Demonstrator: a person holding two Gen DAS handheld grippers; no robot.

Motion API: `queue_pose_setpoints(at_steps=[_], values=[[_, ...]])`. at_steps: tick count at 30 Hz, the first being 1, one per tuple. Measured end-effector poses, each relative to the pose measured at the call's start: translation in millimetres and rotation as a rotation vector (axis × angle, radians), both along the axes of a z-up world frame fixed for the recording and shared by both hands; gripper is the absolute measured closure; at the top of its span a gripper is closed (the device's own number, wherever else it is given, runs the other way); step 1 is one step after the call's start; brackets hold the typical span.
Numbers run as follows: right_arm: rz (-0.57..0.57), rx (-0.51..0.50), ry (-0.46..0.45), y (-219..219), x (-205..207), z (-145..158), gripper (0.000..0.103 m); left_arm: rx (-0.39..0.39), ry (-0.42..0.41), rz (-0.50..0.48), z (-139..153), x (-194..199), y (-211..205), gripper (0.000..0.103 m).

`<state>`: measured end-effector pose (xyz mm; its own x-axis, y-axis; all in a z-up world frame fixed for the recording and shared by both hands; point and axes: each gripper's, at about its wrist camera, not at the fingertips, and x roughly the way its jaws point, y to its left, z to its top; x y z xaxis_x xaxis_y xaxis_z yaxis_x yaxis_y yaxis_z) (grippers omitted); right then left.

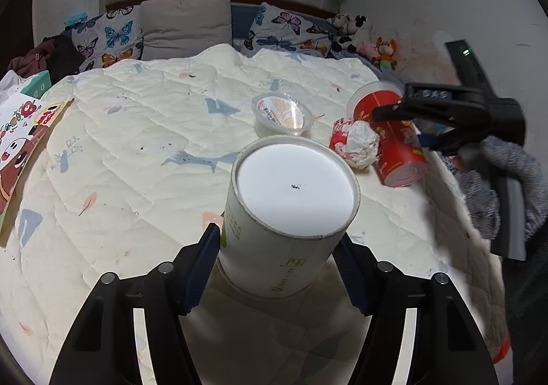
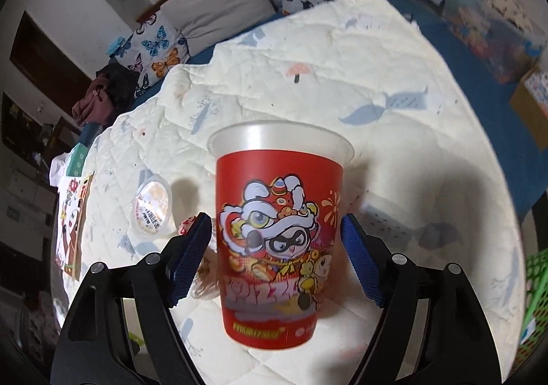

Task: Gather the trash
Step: 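Grasp the red paper cup with the right tool while the left tool holds the white cup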

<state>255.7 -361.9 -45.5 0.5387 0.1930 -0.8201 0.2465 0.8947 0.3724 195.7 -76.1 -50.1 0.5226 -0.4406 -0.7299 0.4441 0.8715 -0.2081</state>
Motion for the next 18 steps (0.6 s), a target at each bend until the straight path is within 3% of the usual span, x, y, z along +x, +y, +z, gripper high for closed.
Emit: queue_pose_setpoints(at_steps=[8, 18], values=[[0.017, -0.011, -0.041, 4, -14, 7, 0.032, -0.011, -0.019, -0.006, 12, -8, 2, 0.04], [0.006, -0.019, -0.141, -10, -87, 39, 0.032, -0.034, -0.038, -0.05, 30, -30, -13, 0.04]])
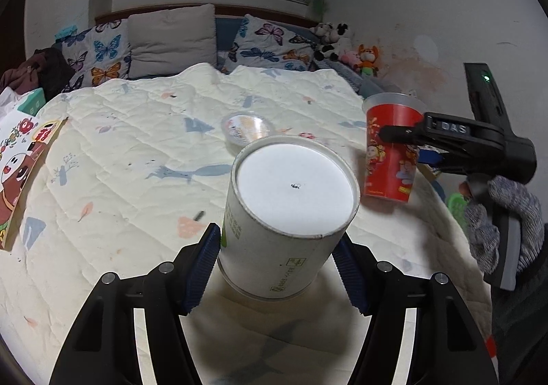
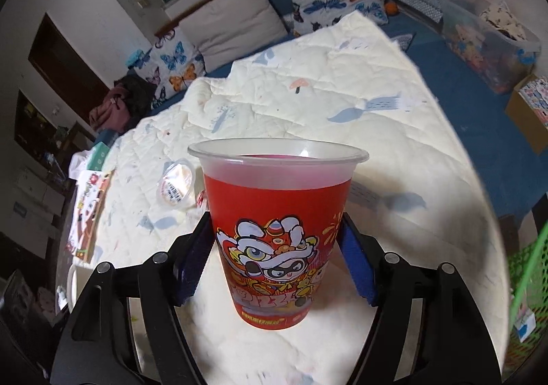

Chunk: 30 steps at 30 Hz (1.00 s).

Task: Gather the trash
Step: 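Grasp the red paper cup with the right tool while the left tool holds the white cup, then drop the red cup and white cup into the green wastebasket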

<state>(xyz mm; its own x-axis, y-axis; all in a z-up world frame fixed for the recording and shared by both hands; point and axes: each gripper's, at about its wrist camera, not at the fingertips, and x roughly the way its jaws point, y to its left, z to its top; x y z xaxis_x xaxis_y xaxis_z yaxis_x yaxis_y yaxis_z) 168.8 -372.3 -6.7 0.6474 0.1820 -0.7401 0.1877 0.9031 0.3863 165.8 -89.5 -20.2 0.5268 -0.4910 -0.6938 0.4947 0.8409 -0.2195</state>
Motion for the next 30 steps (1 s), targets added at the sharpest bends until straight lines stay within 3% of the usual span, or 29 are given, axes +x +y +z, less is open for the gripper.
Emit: queue_pose_setpoints(at_steps=[6, 12, 17, 22, 30], values=[[-0.069, 0.0, -0.056, -35, -67, 17, 0.032, -0.018, -0.002, -0.06, 10, -21, -26, 0.04], [-0.203, -0.113, -0.045, -98, -141, 21, 0.032, -0.024, -0.027, -0.143, 23, -46, -63, 0.04], [-0.356, -0.188, 0.045, -161, -195, -1, 0.032, -0.034, -0.028, -0.198, 27, -61, -96, 0.04], [-0.47, -0.16, 0.13, -208, -225, -43, 0.032, -0.034, -0.015, -0.243, 28, -73, -128, 0.04], [-0.498, -0.137, 0.249, -241, -236, -101, 0.031, -0.012, -0.013, -0.275, 28, -84, -156, 0.04]])
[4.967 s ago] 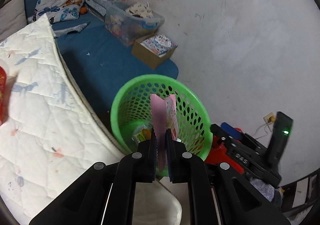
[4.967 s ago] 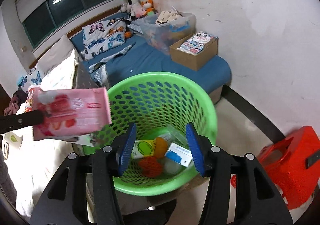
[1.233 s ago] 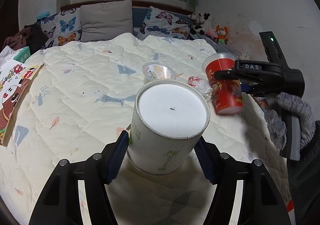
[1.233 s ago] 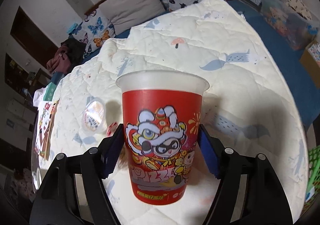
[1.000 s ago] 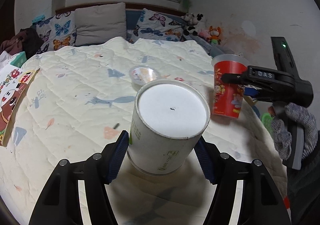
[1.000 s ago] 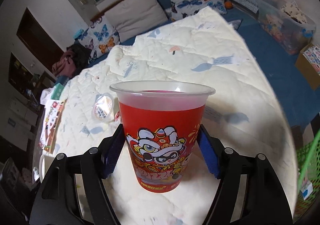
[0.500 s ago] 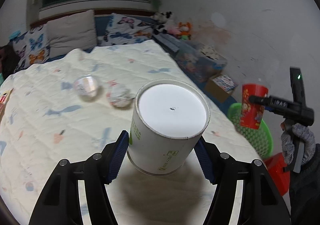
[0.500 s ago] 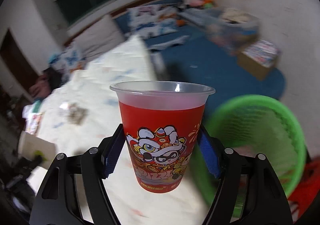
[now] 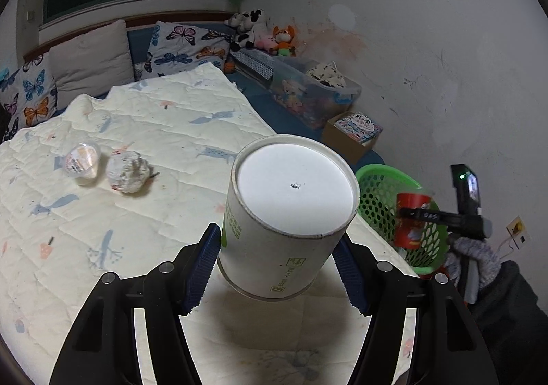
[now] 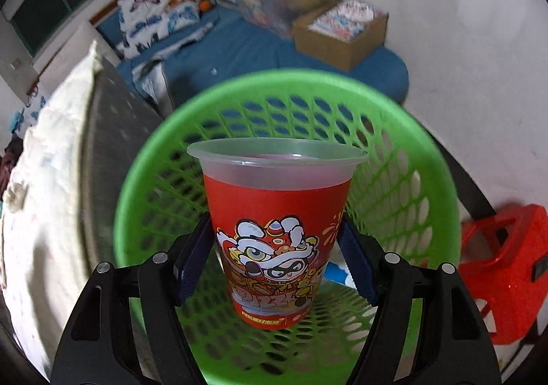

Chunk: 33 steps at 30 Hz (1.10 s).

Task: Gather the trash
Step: 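Drop the red cup and white cup into the green wastebasket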

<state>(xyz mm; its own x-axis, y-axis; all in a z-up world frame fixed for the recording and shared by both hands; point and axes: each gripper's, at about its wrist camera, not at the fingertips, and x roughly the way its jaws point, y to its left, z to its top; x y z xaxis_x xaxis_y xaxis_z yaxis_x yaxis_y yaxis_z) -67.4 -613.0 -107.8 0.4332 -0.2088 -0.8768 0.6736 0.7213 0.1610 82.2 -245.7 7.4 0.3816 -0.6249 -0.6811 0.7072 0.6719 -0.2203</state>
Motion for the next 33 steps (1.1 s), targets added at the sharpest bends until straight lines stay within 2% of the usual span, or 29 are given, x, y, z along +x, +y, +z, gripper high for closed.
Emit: queue_pose_setpoints(at_steps=[8, 16, 22, 30, 33], values=[[-0.007, 0.013, 0.016, -6, 14, -11, 0.029, 0.021, 0.017, -0.027, -7, -9, -18, 0.04], [0.016, 0.002, -0.01, 3, 0, 7, 0.025, 0.023, 0.04, -0.065, -10, -15, -34, 0.04], [0.04, -0.047, -0.044, 14, -27, 35, 0.025, 0.021, 0.06, -0.116, -10, -25, -61, 0.04], [0.013, -0.106, -0.102, 17, -75, 67, 0.025, 0.051, 0.087, -0.211, -19, -47, -124, 0.04], [-0.006, -0.12, -0.131, 15, -93, 76, 0.025, 0.06, 0.123, -0.245, -25, -54, -150, 0.04]])
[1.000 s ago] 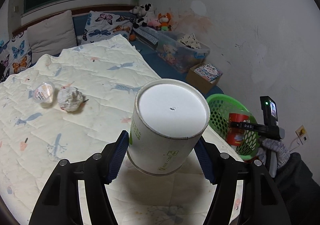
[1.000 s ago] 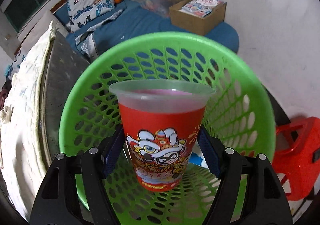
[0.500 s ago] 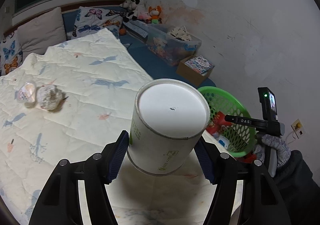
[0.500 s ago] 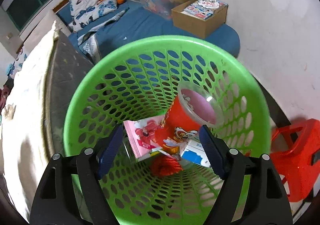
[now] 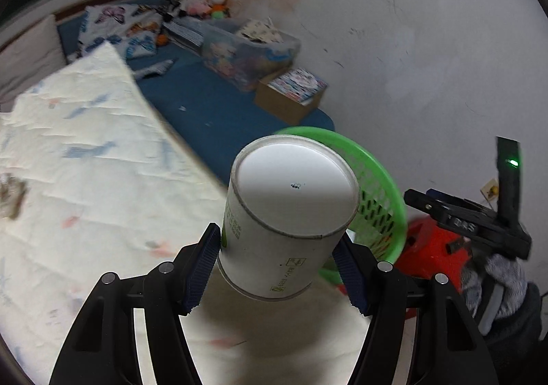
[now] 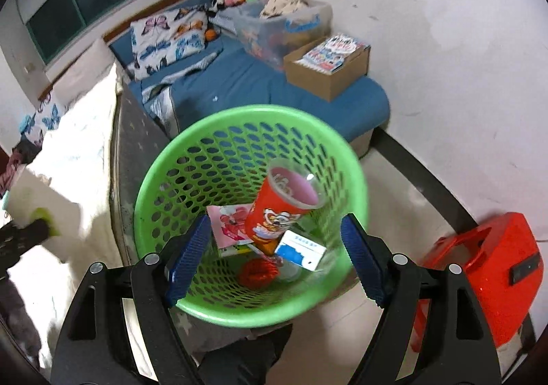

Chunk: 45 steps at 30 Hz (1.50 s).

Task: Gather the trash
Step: 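Drop the red cup and white cup into the green wastebasket, then move back to the bed and grasp the crumpled white plastic bag with the right tool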

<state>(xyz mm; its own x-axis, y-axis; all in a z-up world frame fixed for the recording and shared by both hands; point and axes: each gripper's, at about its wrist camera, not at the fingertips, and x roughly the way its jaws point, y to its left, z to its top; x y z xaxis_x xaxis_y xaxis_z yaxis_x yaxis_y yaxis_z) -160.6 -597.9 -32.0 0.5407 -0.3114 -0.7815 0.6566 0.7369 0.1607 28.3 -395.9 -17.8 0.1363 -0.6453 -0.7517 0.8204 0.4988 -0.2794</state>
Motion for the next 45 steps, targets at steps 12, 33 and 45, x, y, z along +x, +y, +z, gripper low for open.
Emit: queue_pose_setpoints(at_steps=[12, 33, 45], values=[[-0.073, 0.03, -0.067, -18, -50, -1, 0.025, 0.061, 0.077, -0.101, -32, -29, -86, 0.038], [0.019, 0.034, -0.102, 24, -27, 14, 0.025, 0.014, 0.026, -0.001, -1, -14, -5, 0.029], [0.211, 0.036, -0.103, 88, 54, 19, 0.025, 0.002, -0.04, 0.222, 12, 38, 122, 0.029]])
